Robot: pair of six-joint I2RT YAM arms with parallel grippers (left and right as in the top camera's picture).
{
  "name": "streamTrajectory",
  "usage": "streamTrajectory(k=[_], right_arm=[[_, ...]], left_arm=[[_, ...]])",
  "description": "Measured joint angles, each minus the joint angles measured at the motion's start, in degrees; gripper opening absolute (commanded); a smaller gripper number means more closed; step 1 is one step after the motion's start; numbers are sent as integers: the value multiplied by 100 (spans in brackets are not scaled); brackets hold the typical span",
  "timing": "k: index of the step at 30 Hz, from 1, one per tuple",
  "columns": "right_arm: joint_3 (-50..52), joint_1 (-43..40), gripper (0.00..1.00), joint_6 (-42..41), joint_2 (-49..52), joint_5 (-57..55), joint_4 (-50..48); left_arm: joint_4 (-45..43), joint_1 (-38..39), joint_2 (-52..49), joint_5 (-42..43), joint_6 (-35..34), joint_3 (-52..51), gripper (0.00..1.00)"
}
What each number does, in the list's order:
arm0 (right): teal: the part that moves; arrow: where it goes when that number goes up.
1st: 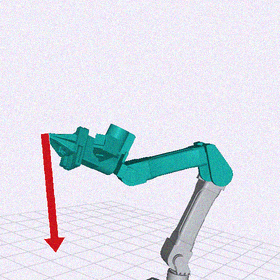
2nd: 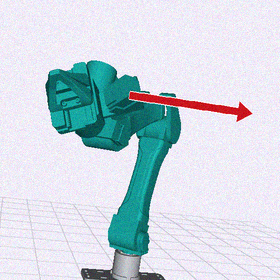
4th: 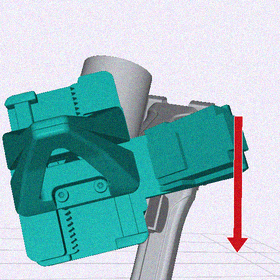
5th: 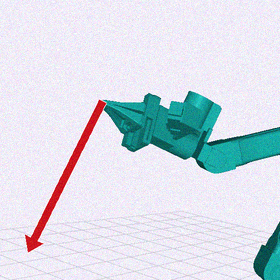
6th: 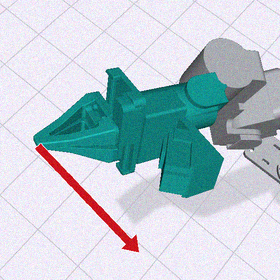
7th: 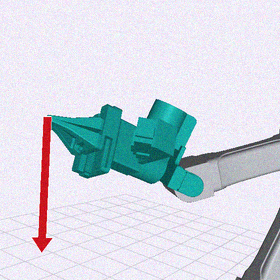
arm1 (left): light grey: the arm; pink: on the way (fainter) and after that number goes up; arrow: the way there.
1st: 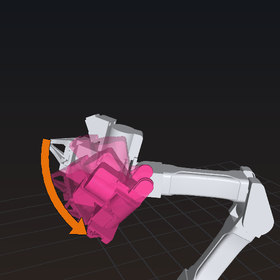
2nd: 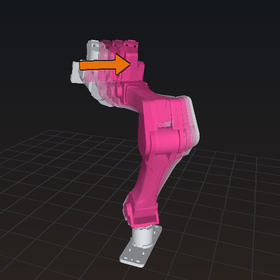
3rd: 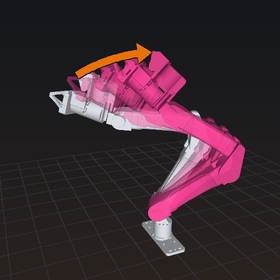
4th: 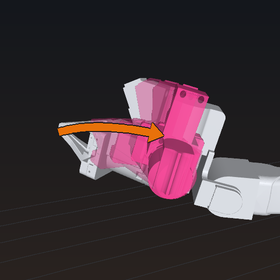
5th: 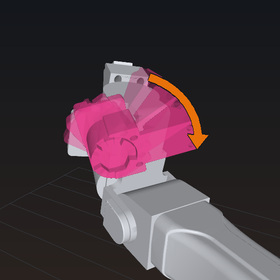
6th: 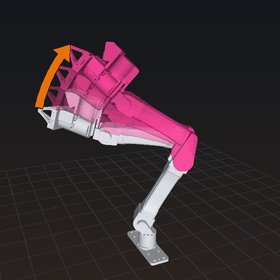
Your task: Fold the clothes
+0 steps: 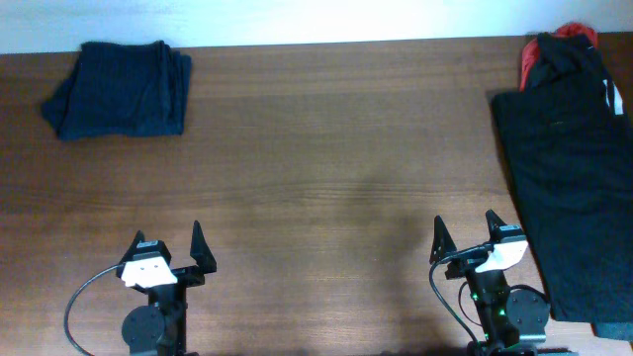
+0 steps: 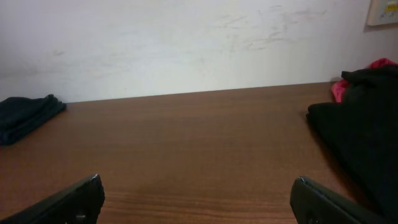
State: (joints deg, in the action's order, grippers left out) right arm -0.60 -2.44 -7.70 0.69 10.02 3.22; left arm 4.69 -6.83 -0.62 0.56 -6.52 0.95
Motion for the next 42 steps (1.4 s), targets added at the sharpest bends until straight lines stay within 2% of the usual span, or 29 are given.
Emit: streamTrajectory(k=[31, 33, 34, 36, 39, 42], right_arm=[[0, 0, 99, -13, 0, 20, -4], [0, -7, 99, -813, 0, 785, -59], [0, -4, 99, -1596, 0, 1735, -79], [0, -4, 99, -2074, 0, 2546, -131], [0, -4, 99, -2461, -2, 3202, -612], [0, -4, 99, -2468, 0, 3117, -1067]], left_arm=[[0, 0, 0, 0, 0, 0, 99], [0, 0, 0, 0, 0, 0, 99], [0, 0, 0, -2, 0, 0, 99], [0, 0, 0, 0, 0, 0, 99], [0, 0, 0, 0, 0, 0, 99], [0, 0, 0, 0, 0, 0, 99]])
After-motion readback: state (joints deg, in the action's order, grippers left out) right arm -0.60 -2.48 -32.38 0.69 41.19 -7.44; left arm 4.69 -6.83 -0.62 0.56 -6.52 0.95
